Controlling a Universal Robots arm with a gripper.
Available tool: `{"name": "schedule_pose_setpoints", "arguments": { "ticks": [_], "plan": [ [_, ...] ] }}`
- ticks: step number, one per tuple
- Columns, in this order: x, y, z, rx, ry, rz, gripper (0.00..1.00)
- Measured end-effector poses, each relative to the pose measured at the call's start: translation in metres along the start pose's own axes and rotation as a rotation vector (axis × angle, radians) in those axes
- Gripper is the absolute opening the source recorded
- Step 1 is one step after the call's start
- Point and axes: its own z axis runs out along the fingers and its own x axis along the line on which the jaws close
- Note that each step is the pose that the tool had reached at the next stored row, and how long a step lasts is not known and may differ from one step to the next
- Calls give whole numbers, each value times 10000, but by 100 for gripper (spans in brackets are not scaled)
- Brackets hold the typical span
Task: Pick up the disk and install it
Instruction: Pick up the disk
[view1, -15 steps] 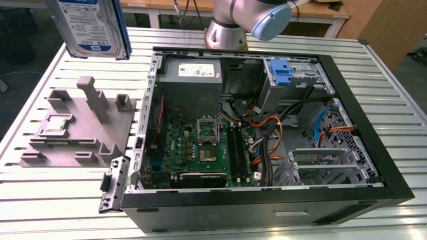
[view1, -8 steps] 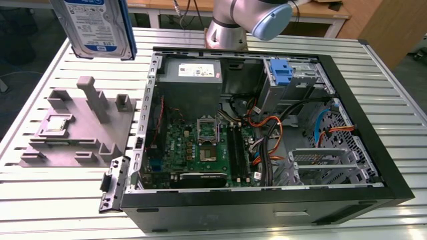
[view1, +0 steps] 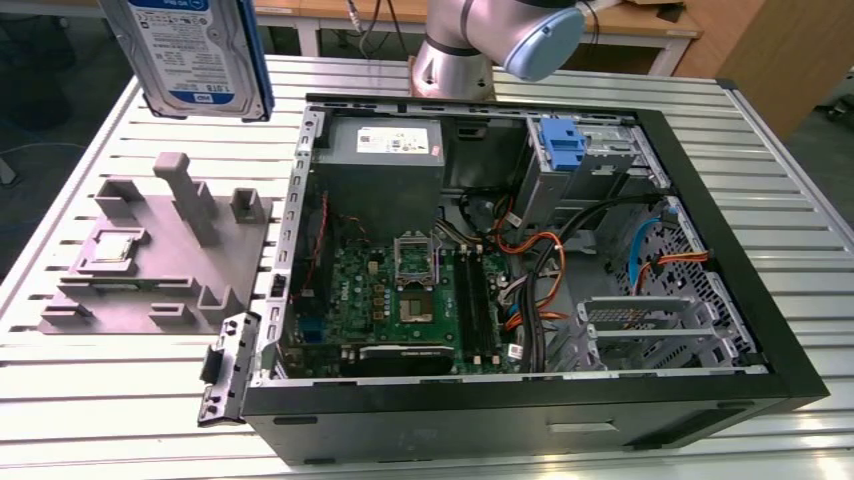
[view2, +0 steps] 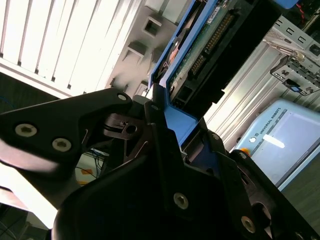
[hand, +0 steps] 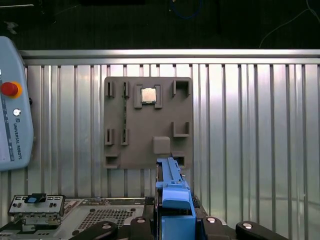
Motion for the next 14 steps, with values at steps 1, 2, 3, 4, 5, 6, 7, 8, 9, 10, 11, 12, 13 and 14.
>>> {"name": "schedule_pose_setpoints", "arguments": {
  "ticks": [1, 2, 3, 4, 5, 6, 7, 8, 9, 10, 11, 12, 13, 14],
  "plan": [
    [0, -3, 0, 1, 0, 0, 36],
    [0, -8, 0, 0, 0, -1, 36],
    [0, -14, 0, 0, 0, -1, 36],
    [-1, -20, 0, 0, 0, 1, 36],
    [-1, -29, 0, -1, 0, 0, 36],
    [-1, -38, 0, 0, 0, 0, 36],
    [-1, -46, 0, 0, 0, 0, 36],
    [-1, -55, 0, 0, 0, 0, 36],
    [-2, -65, 0, 0, 0, 1, 36],
    [-2, -75, 0, 0, 0, 0, 36],
    [-2, -85, 0, 1, 0, 0, 36],
    [-2, -94, 0, 0, 0, 0, 36],
    [-3, -104, -1, -1, 0, 0, 36],
    [-3, -114, -1, -1, 1, 1, 36]
  ]
}}
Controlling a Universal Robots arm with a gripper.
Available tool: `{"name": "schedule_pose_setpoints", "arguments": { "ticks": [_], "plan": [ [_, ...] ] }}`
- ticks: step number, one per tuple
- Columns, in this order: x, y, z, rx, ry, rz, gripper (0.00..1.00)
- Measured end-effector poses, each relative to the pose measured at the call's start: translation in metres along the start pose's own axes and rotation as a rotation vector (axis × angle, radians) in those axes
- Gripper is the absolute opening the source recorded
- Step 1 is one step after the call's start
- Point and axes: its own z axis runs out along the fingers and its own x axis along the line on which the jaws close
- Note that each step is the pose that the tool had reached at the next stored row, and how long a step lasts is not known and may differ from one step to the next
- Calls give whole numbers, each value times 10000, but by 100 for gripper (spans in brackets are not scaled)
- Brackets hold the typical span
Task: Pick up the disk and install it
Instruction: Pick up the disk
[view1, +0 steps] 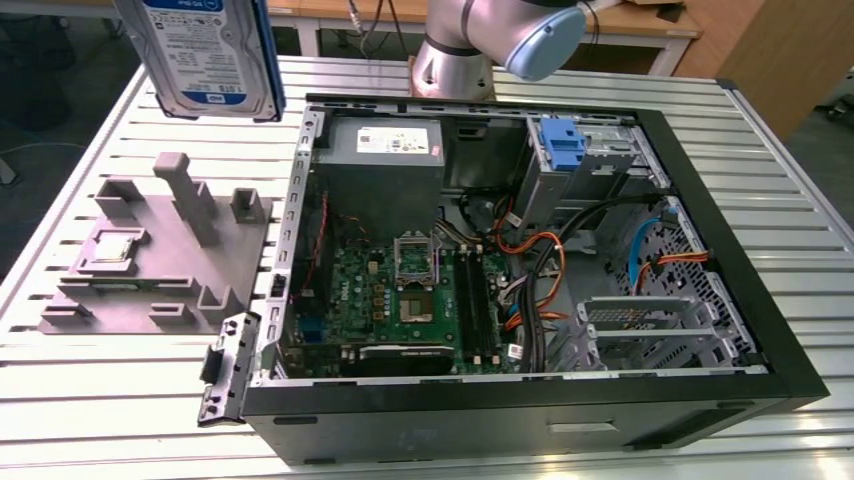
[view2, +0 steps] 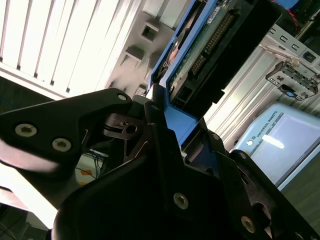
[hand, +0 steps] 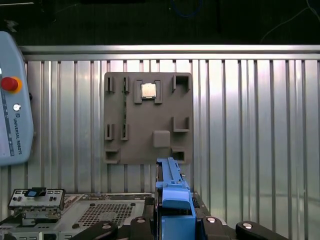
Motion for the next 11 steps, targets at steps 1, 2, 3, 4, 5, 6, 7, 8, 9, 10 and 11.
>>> {"name": "schedule_pose_setpoints", "arguments": {
  "ticks": [1, 2, 3, 4, 5, 6, 7, 8, 9, 10, 11],
  "plan": [
    [0, -9, 0, 0, 0, 0, 36],
    [0, -18, 1, 1, -1, 0, 36],
    [-1, -28, 1, 1, -1, 0, 36],
    [-1, -37, 0, 0, 0, -1, 36],
    [-1, -46, 0, 1, -1, 0, 36],
    [-1, -56, 0, 1, -1, -1, 36],
    [-1, -65, 1, 1, -1, 0, 36],
    [-2, -74, 0, 0, 0, 0, 36],
    [-2, -83, 0, 0, -1, 0, 36],
    [-2, -92, 0, 0, -1, -1, 36],
    [-2, -101, 1, 1, -1, -1, 36]
  ]
}}
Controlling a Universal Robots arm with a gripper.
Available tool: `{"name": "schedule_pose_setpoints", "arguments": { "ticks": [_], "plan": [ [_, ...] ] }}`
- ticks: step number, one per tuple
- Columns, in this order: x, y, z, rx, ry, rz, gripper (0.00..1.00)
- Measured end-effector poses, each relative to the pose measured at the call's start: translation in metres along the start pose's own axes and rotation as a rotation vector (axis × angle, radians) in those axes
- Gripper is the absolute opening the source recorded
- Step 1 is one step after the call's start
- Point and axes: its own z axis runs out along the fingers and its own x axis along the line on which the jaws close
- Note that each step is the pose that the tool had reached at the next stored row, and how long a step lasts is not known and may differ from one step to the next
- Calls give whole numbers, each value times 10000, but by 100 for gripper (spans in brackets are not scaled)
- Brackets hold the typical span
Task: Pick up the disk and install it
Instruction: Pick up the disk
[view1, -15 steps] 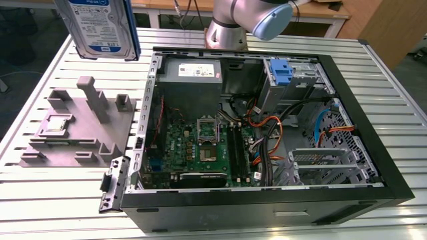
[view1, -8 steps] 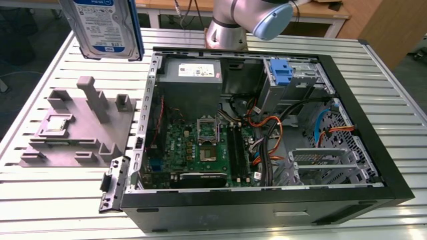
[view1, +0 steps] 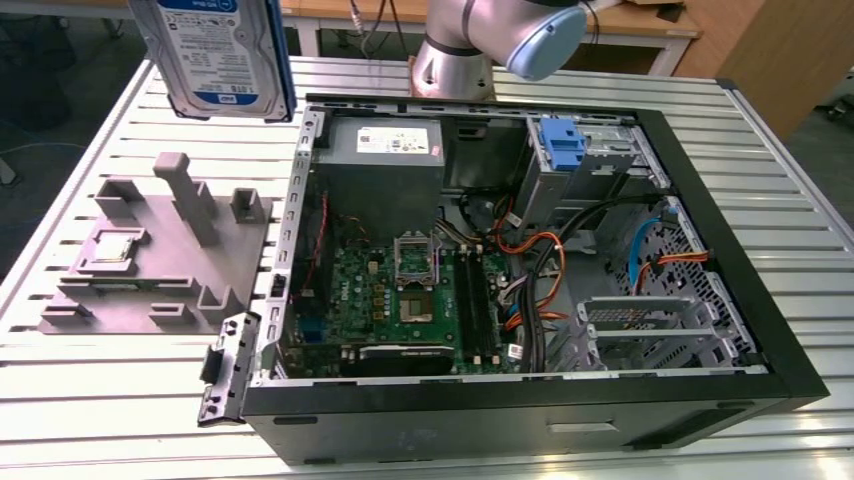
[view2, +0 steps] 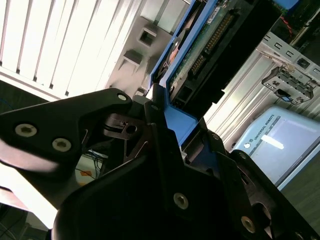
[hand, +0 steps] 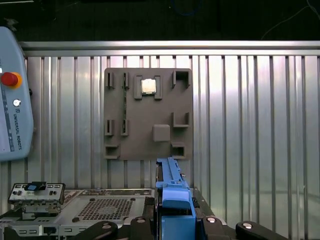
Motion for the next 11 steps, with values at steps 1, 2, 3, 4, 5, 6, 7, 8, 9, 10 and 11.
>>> {"name": "schedule_pose_setpoints", "arguments": {
  "ticks": [1, 2, 3, 4, 5, 6, 7, 8, 9, 10, 11],
  "plan": [
    [0, -9, 0, -1, 0, 1, 36],
    [-1, -18, 0, -1, 0, 1, 36],
    [-1, -27, 0, 0, 0, 0, 36],
    [-1, -36, -1, -1, 1, 0, 36],
    [-1, -45, -1, -2, 1, 0, 36],
    [-1, -53, -1, -1, 1, 0, 36],
    [-2, -62, -1, -1, 1, 0, 36],
    [-2, -69, -1, -1, 1, 0, 36],
    [-2, -77, -1, -1, 0, 0, 36],
    [-2, -85, -1, -1, 1, 0, 36],
    [-2, -92, -1, -1, 1, 0, 36]
  ]
}}
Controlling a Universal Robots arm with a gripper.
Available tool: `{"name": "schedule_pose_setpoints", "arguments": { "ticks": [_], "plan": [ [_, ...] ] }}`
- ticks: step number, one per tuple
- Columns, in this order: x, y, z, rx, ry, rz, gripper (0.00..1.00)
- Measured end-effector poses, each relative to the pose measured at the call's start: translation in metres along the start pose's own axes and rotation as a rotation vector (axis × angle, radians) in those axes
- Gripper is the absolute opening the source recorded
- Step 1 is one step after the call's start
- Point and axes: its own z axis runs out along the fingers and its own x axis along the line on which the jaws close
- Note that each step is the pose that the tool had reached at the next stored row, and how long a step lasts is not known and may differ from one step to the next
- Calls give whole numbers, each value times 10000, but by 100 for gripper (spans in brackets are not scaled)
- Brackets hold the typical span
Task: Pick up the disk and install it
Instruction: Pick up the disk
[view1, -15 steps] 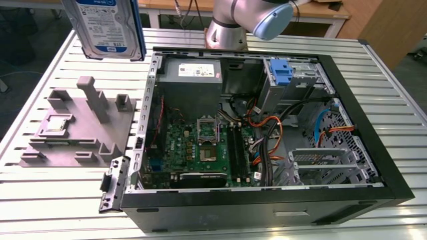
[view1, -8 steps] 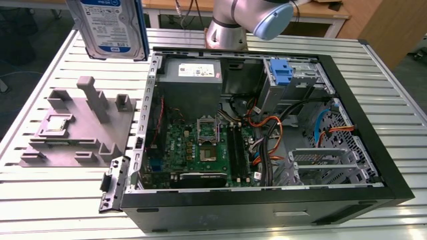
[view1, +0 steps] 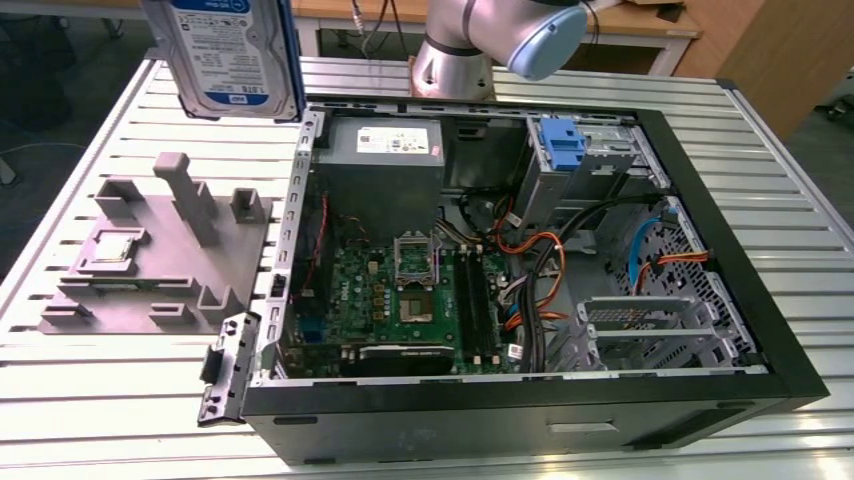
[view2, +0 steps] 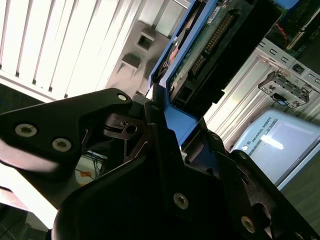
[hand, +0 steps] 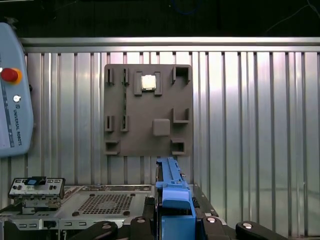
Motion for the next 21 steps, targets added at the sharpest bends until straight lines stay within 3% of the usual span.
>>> {"name": "schedule_pose_setpoints", "arguments": {
  "ticks": [15, 21],
  "plan": [
    [0, -50, 0, 1, 3, 0, 36],
    [42, -51, -1, 1, 11, 0, 36]
  ]
}}
